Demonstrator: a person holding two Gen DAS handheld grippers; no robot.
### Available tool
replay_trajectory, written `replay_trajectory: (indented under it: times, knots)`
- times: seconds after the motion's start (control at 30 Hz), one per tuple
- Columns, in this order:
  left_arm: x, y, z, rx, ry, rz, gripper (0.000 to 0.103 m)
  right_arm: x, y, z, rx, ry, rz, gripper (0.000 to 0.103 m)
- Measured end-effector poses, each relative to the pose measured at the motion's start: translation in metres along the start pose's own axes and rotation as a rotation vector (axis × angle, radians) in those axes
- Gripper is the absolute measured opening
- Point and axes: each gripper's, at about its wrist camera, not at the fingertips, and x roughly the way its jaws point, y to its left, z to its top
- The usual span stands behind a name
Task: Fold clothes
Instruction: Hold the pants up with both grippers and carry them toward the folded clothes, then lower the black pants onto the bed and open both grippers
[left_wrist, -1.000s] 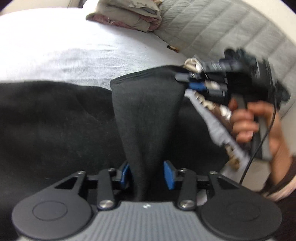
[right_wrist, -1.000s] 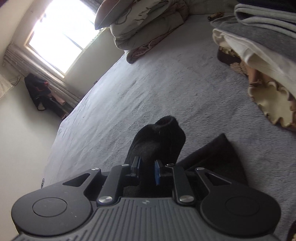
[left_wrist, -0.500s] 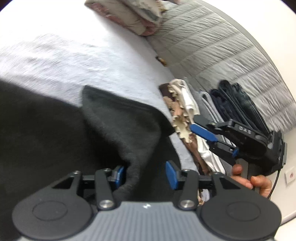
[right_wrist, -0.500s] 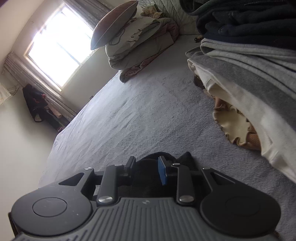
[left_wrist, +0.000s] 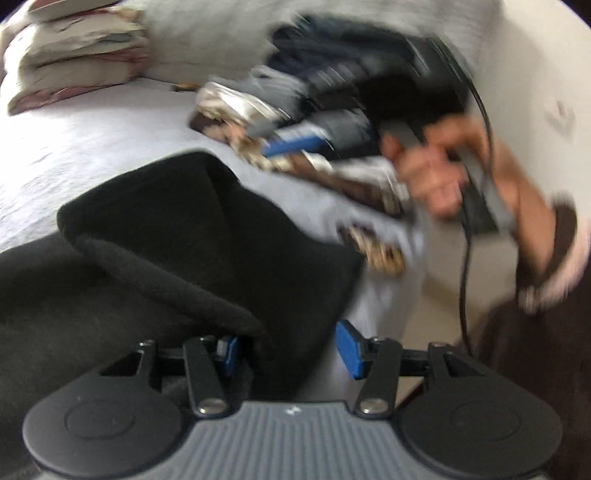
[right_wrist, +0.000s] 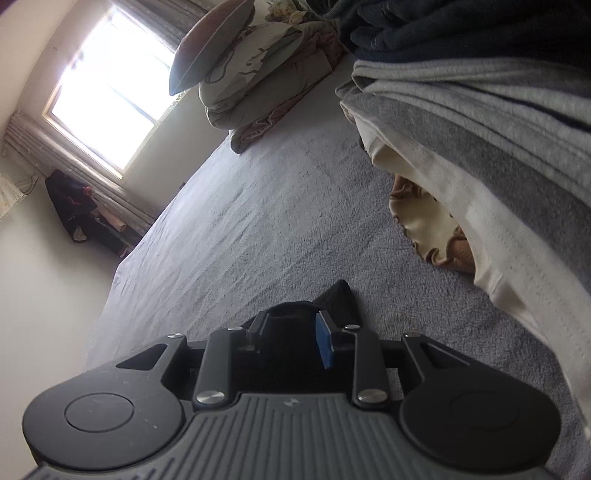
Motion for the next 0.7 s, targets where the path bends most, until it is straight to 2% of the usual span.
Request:
replay_trajectory:
  times: [0.1,0.2,0.3,0.47,0.7]
  knots:
    - [-0.005,-0.005,-0.003,0.046,-0.004,0.022,0.053,0.005,-0.005,-0.002,0.037,0.023,0.009,0.031]
    - [-0.020,0.006,-0.004,-0.010,-0.034,0.000,0.053,0.011,-0.012,-0.002,0.099,0.041,0.030,0.031]
    - [-0.031,0.027,-0.004,-0.123,-0.068,-0.025,0.054,0.019,-0.019,-0.001,0.164,0.046,0.037,0.033]
    - [-0.035,0.065,-0.010,-0.385,-0.125,-0.059,0.054,0.033,-0.025,0.003,0.286,0.047,0.062,0.034]
    - [-0.021,0.106,-0.015,-0.635,-0.158,-0.005,0.052,0.040,0.000,0.003,0.285,0.037,-0.068,0.037]
